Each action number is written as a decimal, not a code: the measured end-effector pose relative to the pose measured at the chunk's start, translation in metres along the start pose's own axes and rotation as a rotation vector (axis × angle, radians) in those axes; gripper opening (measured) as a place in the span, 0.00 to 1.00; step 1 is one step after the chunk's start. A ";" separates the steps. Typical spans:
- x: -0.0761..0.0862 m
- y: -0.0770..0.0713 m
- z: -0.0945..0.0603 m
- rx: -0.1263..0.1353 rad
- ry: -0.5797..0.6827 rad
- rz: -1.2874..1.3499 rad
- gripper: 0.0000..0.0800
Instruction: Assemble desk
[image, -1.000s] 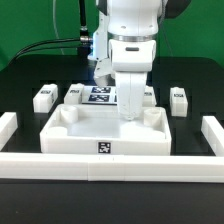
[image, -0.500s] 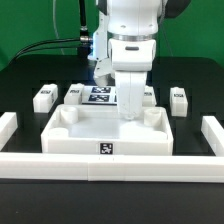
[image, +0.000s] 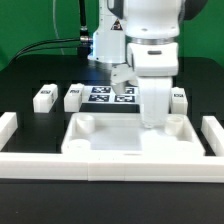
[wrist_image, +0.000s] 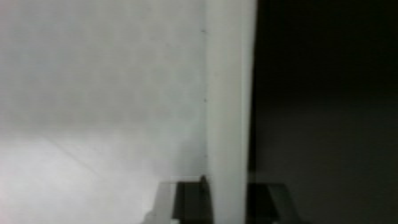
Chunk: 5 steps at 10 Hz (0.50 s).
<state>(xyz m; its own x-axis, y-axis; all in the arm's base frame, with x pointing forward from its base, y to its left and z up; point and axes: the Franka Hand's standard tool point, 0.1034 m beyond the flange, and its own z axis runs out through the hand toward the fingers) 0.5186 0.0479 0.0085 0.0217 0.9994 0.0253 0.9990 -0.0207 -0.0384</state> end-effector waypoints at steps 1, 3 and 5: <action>0.005 0.000 0.000 0.009 0.001 0.001 0.07; 0.016 0.000 0.000 0.009 0.008 0.009 0.07; 0.024 0.000 0.000 0.010 0.011 0.020 0.07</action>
Offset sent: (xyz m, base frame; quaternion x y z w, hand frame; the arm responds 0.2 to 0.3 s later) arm 0.0151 0.0211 -0.0022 0.0006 0.0030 0.0042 1.0000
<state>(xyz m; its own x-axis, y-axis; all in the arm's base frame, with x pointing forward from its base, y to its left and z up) 0.5187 0.0719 0.0090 0.0425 0.9985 0.0350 0.9980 -0.0408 -0.0485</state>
